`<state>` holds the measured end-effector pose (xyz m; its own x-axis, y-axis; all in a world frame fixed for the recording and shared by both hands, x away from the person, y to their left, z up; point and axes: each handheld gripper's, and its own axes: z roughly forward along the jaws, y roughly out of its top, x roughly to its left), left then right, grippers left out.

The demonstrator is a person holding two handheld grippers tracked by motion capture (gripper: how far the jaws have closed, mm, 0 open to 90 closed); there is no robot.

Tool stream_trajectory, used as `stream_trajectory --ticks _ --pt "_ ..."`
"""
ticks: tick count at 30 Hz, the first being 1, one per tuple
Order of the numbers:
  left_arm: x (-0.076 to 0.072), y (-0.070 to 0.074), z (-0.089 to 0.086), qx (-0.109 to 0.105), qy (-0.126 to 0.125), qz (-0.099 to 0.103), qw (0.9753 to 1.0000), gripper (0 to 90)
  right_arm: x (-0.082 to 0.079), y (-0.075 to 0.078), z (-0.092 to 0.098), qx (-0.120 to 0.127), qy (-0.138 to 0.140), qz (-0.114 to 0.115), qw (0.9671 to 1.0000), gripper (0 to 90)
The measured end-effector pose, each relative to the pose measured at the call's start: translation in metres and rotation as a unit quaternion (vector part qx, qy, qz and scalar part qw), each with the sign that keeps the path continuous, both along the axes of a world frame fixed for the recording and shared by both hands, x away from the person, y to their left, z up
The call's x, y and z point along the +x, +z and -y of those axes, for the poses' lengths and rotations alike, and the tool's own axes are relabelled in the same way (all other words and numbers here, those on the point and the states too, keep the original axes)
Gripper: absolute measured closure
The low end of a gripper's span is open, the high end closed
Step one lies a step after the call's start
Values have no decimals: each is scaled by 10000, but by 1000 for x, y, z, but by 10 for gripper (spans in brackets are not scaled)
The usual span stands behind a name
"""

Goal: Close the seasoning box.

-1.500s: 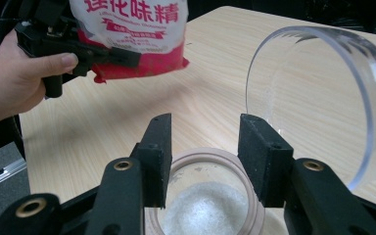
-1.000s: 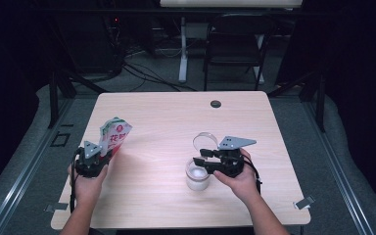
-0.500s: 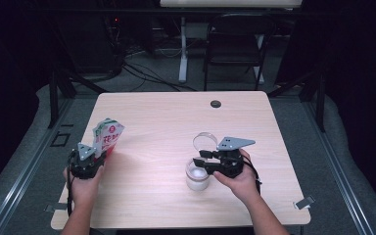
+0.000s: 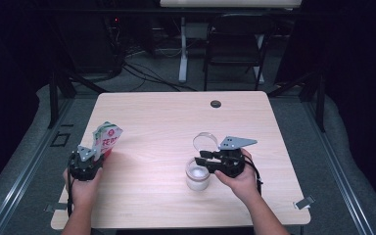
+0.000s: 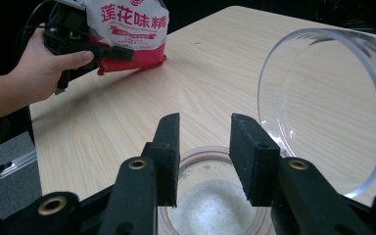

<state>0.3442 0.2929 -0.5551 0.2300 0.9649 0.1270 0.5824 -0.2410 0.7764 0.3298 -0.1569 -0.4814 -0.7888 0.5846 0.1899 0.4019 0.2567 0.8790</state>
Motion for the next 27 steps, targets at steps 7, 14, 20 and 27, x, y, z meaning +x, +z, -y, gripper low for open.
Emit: stream_trajectory --ticks 7,14,20,27 --pt "-2 0 1 -39 9 -26 10000 759 0 0 1 -10 1 -17 10000 650" --pt "-5 2 5 -43 11 43 10000 699 1 1 2 39 16 -30 10000 650" --pt "-10 5 7 -140 -21 199 9997 625 0 2 3 72 32 -33 10000 648" --pt "-13 8 11 -144 -12 424 9990 482 0 3 2 88 61 -10 9999 646"
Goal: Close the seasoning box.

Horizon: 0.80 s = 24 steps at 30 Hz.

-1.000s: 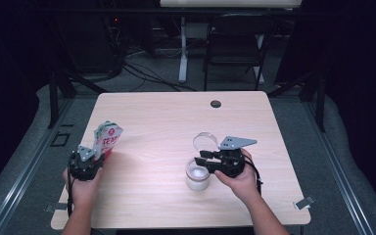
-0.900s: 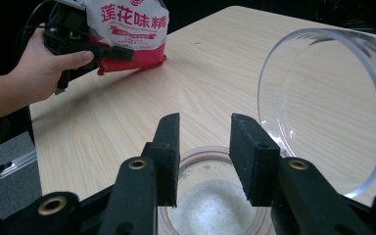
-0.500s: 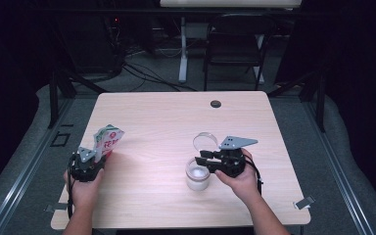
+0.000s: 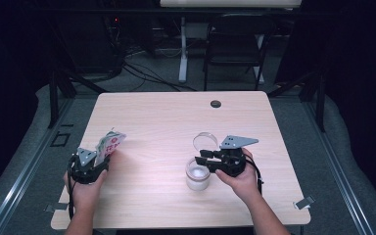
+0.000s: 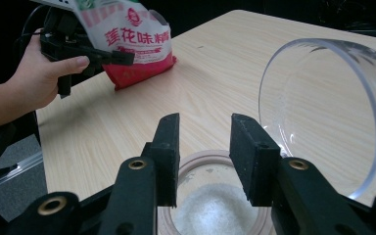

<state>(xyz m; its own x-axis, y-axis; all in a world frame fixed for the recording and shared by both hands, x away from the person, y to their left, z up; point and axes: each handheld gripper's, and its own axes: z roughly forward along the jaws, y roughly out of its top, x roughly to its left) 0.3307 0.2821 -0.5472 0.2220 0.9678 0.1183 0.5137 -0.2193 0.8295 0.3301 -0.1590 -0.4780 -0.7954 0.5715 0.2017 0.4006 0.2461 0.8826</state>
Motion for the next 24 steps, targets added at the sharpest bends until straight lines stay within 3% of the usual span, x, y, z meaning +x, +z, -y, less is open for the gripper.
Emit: stream_trajectory --ticks 4,16,24 --pt "-3 3 2 -67 -56 79 9999 445 -1 2 0 -6 15 37 10000 644" --pt "-15 21 17 -266 -423 192 9986 453 -1 4 2 33 -23 39 10000 641" --pt "-14 21 23 -272 -578 82 9979 403 -1 6 4 8 -21 47 10000 639"
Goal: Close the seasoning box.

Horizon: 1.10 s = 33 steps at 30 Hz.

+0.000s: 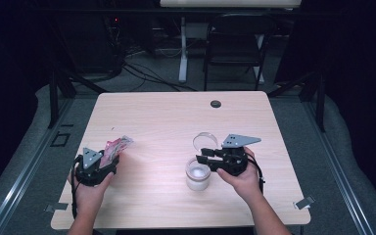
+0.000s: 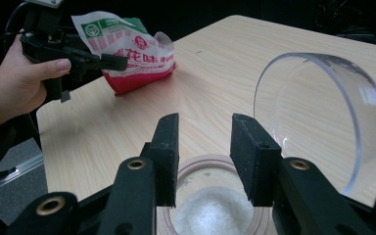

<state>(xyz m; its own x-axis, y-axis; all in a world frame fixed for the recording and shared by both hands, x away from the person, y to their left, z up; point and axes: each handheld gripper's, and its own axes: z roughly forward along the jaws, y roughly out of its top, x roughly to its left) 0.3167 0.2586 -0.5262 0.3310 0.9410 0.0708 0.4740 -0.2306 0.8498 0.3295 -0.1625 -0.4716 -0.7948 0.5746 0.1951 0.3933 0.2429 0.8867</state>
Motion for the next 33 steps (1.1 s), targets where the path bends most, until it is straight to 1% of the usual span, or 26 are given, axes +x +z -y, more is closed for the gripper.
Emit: stream_trajectory --ticks 3,6,7,10,15,17,19,25,29,33 --pt "-2 2 3 -25 -67 -19 10000 395 -1 2 1 28 -23 21 10000 637" --pt "-5 4 10 3 -195 -80 9998 390 -2 6 3 56 -48 72 9999 637" --pt "-6 5 12 44 -247 -103 9996 387 -2 7 4 68 -50 93 9999 637" --pt "-9 7 18 14 -339 -104 9994 387 -3 11 6 50 -86 108 9999 641" --pt "-11 13 30 153 -491 -81 9986 384 -4 16 10 39 -182 134 9997 648" --pt "-12 15 32 114 -535 -54 9985 384 -3 18 13 41 -211 129 9997 651" --pt "-12 17 36 58 -545 -68 9985 384 -3 20 15 50 -224 121 9997 653" --pt "-13 18 47 124 -662 -136 9976 384 1 22 23 70 -297 55 9995 656" --pt "-15 19 52 39 -793 -179 9967 381 3 25 26 61 -344 85 9994 656" --pt "-17 20 57 62 -852 -172 9962 379 6 25 31 47 -447 105 9989 654"
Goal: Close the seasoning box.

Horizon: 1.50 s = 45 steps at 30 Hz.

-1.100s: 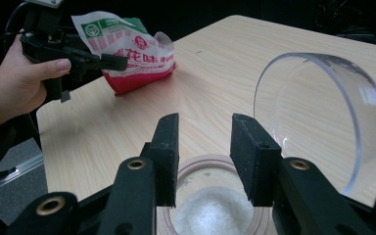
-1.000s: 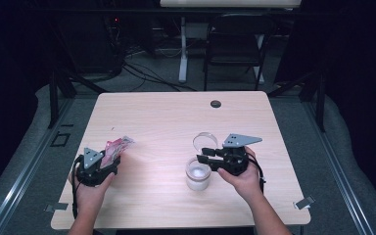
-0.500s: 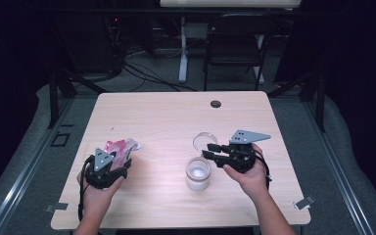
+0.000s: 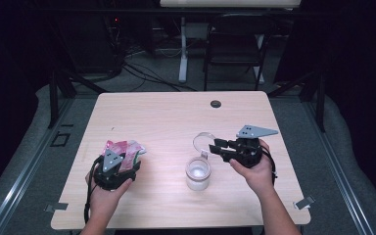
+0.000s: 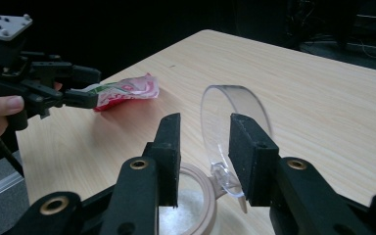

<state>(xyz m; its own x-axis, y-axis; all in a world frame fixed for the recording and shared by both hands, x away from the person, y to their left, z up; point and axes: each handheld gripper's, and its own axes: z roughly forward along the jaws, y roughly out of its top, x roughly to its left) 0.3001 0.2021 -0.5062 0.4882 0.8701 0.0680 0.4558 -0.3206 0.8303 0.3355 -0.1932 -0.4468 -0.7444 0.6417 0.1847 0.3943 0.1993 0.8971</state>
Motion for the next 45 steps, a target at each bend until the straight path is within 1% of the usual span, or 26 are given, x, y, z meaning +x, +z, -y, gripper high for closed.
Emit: stream_trajectory --ticks 7,10,11,14,15,18,24,26,27,28,30,32,40,45 --pt "-4 2 8 26 -82 59 9999 377 6 -3 4 30 -123 -40 9999 637" --pt "-6 4 10 42 -112 89 9999 377 8 -4 5 -30 -192 -39 9998 632" --pt "-6 4 11 36 -118 90 9999 377 9 -4 5 3 -203 -43 9998 632" --pt "-7 4 13 45 -135 60 9999 376 13 -5 8 -2 -215 -66 9997 632" --pt "-7 4 14 47 -144 56 9999 376 15 -6 9 28 -228 -89 9997 632" --pt "-9 4 15 20 -139 59 9999 376 19 -9 12 11 -256 -153 9996 630" --pt "-12 6 18 86 -182 59 9998 375 26 -13 11 4 -242 -245 9994 605" --pt "-13 7 19 93 -193 81 9997 376 28 -15 10 -24 -216 -278 9994 604" --pt "-14 8 19 87 -190 102 9997 376 29 -16 9 3 -233 -289 9993 604" --pt "-14 8 19 89 -190 107 9997 376 30 -17 9 -50 -206 -310 9993 606" --pt "-15 9 19 86 -187 107 9997 376 31 -18 7 -61 -165 -333 9993 612" --pt "-16 9 19 128 -188 93 9997 376 32 -19 6 -51 -153 -347 9993 621" --pt "-16 7 17 110 -153 76 9998 377 33 -20 5 -10 -91 -388 9992 666" --pt "-16 7 18 85 -151 77 9998 377 34 -20 5 -16 -88 -382 9992 676"
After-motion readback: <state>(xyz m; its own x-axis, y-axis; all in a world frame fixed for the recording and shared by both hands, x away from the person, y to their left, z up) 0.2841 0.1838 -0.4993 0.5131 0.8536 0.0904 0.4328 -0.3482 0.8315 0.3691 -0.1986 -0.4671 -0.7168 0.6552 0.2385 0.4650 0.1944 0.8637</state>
